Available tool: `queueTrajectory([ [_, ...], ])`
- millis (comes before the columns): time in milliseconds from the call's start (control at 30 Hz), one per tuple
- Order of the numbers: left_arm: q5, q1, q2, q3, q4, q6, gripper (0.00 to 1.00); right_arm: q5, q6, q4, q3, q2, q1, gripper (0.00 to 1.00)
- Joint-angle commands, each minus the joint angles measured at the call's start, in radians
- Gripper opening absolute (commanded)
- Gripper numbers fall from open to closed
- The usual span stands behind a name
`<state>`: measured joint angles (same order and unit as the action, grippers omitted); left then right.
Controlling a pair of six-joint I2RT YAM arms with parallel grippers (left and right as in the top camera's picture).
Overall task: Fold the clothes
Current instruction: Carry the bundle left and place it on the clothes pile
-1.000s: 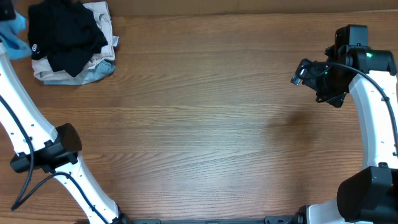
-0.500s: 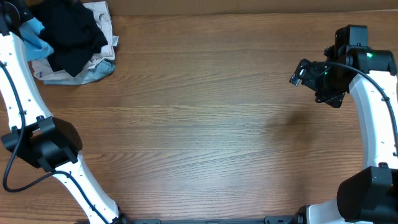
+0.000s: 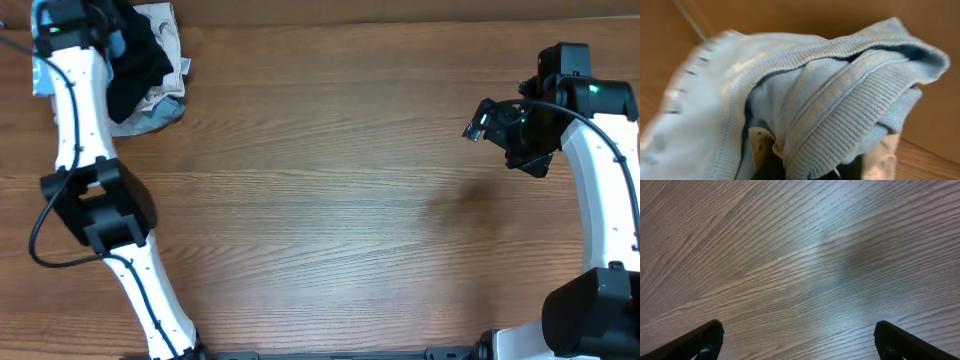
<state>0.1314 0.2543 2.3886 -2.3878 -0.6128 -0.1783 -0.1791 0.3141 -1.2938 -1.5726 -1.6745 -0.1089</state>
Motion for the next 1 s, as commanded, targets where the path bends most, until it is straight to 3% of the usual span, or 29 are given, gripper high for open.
queueTrajectory([
  [0,-0.024,-0.056,0.048,-0.002,0.021,-0.021,0.04,-0.006,0.003,0.006,-0.017,0.024,0.003,1.00],
  [100,-0.024,-0.080,0.058,-0.002,0.037,-0.021,0.06,-0.006,0.003,0.011,-0.017,0.024,0.003,1.00],
  [167,-0.024,-0.094,0.058,-0.002,0.049,-0.020,0.16,-0.006,0.003,0.018,-0.017,0.024,0.003,1.00],
  [200,-0.024,-0.098,0.057,-0.002,0.057,-0.020,0.30,-0.006,0.003,0.021,-0.017,0.024,0.003,1.00],
  [267,-0.024,-0.105,0.051,-0.005,0.074,-0.020,0.95,-0.006,-0.004,0.026,-0.017,0.024,0.003,1.00],
  [300,-0.024,-0.106,0.048,-0.007,0.073,-0.019,1.00,-0.005,-0.008,0.029,-0.017,0.024,0.003,1.00],
  [433,-0.028,-0.105,0.002,-0.050,-0.028,-0.003,1.00,-0.006,-0.008,0.040,-0.017,0.024,0.003,1.00],
  [633,-0.019,-0.098,-0.084,-0.165,-0.249,0.162,1.00,-0.006,-0.008,0.051,-0.017,0.024,0.003,1.00],
  [967,-0.020,0.031,-0.086,-0.167,-0.195,0.198,1.00,-0.006,-0.008,0.051,-0.017,0.024,0.003,1.00],
])
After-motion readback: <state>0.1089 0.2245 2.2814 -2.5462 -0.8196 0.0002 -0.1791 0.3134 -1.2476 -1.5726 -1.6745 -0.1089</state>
